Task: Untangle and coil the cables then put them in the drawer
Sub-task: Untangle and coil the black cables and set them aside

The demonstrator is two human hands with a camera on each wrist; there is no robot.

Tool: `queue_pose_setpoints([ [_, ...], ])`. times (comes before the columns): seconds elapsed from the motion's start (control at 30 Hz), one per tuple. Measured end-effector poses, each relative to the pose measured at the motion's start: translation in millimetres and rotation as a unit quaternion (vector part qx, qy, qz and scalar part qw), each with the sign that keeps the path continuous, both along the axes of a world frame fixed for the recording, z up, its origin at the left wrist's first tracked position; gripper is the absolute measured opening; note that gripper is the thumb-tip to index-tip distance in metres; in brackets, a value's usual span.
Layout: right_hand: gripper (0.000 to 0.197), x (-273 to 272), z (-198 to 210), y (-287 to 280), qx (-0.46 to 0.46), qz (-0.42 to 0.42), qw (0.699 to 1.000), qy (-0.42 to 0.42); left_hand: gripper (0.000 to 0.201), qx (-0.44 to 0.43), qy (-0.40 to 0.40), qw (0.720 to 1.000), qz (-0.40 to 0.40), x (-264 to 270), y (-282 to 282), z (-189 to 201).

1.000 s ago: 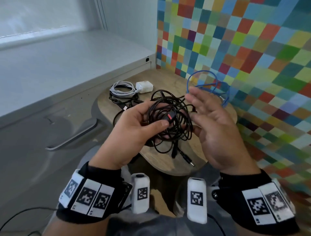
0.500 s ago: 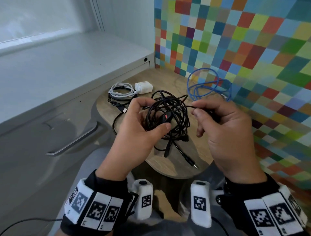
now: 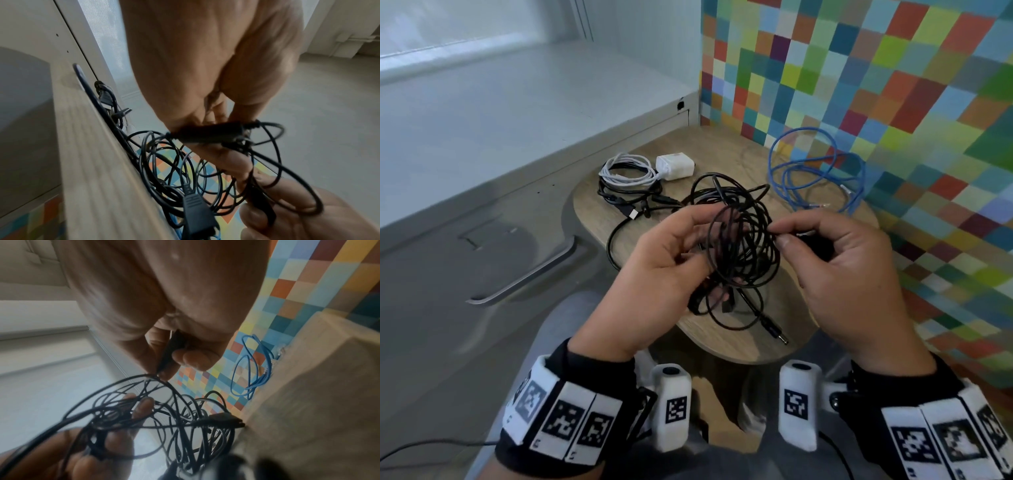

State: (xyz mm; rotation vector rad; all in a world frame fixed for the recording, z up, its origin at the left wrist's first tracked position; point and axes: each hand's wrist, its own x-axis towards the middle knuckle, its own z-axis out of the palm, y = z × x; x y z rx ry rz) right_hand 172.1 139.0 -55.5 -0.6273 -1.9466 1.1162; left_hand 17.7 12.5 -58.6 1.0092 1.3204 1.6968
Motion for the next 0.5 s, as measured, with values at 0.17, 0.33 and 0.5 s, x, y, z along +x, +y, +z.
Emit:
queue_pose_setpoints([
  [0.17, 0.017, -5.1, -0.3, -3.8, -0.017, 0.034, 0.999, -0.011, 0.042, -0.016, 0.039, 0.999, 0.025, 1.7, -0.2, 2.2],
  [0.33, 0.026, -9.4, -0.7, -14.0, -0.041, 0.061, 0.997, -0.024, 0.058, -0.013, 0.115, 0.993, 0.021, 5.5, -0.6, 2.3],
  [0.5, 0.011, -8.9, 0.0, -14.1, -0.031, 0.029, 0.999, 0.014, 0.036, 0.028, 0.119, 0.992, 0.040, 8.2, 0.7, 3.0],
])
